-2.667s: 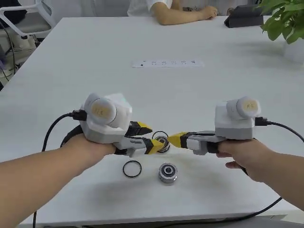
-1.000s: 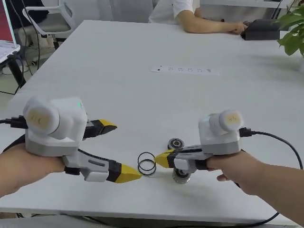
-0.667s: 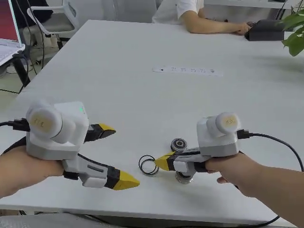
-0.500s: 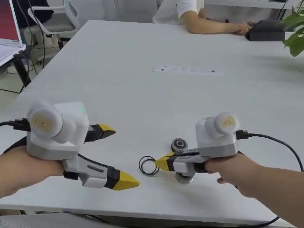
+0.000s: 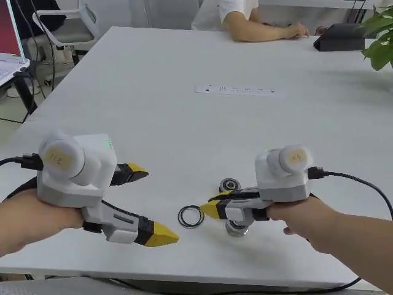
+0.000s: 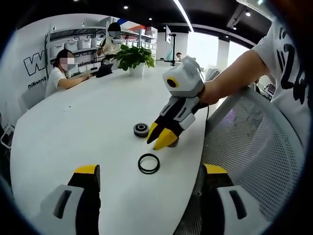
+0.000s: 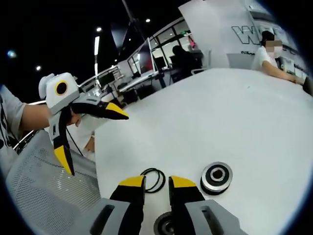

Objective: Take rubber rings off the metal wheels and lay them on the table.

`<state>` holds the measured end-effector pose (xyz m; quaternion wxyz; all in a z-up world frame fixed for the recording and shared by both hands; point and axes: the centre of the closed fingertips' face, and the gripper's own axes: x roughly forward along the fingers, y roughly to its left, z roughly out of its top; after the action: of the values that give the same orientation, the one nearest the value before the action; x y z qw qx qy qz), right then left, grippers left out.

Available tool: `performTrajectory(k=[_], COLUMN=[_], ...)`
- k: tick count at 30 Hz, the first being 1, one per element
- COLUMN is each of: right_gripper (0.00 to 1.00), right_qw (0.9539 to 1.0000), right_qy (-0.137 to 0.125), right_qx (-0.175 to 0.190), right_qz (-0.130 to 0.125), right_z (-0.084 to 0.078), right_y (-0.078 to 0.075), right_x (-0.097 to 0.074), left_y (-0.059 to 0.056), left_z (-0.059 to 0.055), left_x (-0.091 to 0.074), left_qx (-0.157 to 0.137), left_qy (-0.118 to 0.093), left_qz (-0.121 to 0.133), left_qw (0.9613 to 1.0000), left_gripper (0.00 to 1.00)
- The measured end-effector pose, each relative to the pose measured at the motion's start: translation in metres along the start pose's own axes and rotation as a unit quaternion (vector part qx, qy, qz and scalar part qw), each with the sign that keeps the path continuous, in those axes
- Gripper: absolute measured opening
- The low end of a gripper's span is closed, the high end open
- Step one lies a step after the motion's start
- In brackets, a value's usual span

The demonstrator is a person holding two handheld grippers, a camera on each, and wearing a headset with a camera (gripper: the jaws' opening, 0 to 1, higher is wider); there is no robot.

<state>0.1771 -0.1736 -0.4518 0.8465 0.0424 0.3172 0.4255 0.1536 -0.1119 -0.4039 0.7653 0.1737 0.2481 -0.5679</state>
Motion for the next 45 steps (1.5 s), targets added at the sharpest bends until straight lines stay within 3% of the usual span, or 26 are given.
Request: performTrajectory(k=[9, 20, 31, 45], right_gripper=[0.26, 0.32, 0.32, 0.27], right_qw=[0.9987, 0.9963, 0.9958, 0.9959], right_qy=[-0.040, -0.059, -0.050, -0.033], right_qx=[-0.019, -0.027, -0.036, -0.044], right_qz=[-0.025, -0.056, -0.068, -0.072], right_z=[0.019, 0.024, 0.013, -0.005], right_y=[-0.019, -0.043, -0.058, -0.074], right_x=[-0.018, -0.039, -0.051, -0.049], left_y=[0.001, 0.009, 0.021, 0.026], left_z=[0.008, 0.023, 0.035, 0.033], left_x=[0.011, 0.029, 0.049, 0.075], left_qx=[0.011, 0.018, 0.022, 0.023], left_qy=[0.007, 0.004, -0.001, 0.003], left_qz=[-0.008, -0.011, -0.018, -0.025], left_qw=[0.9999, 0.9998, 0.9996, 0.9994], left_gripper=[0.80, 0.78, 0.72, 0.62])
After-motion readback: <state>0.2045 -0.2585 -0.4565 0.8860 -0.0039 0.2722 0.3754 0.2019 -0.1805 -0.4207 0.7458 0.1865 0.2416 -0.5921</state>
